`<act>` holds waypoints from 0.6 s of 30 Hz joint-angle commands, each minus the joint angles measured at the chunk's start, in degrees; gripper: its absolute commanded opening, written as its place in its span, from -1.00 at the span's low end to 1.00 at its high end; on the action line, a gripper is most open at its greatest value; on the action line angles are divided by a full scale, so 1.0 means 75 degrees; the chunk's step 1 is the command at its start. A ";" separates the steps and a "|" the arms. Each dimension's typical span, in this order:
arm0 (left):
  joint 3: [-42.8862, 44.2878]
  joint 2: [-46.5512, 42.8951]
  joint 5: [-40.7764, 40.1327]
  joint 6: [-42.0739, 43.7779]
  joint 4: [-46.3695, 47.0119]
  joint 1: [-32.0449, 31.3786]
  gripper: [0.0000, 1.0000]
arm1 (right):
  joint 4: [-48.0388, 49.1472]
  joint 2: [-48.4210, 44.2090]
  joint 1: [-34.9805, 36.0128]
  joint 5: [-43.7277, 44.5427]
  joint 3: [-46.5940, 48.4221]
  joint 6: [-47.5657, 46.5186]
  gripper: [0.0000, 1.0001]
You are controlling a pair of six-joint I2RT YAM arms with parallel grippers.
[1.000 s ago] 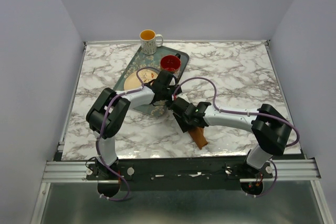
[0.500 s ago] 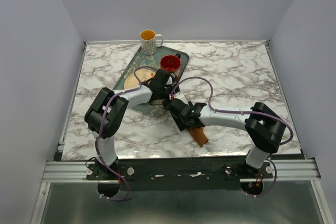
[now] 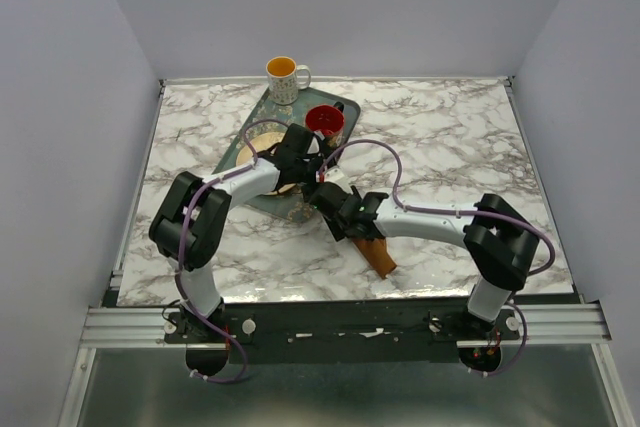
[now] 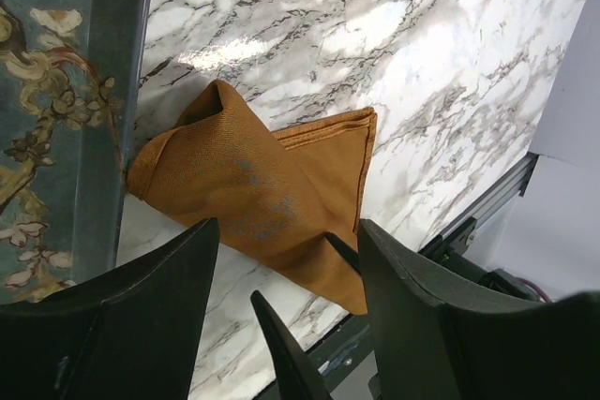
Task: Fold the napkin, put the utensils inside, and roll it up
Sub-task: Roll the napkin with the utensil
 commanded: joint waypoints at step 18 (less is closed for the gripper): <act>0.0926 -0.0362 -0.1057 0.0345 0.0038 0.0489 0.17 | 0.0161 -0.1528 -0.0098 -0.0697 -0.1621 0.0082 0.44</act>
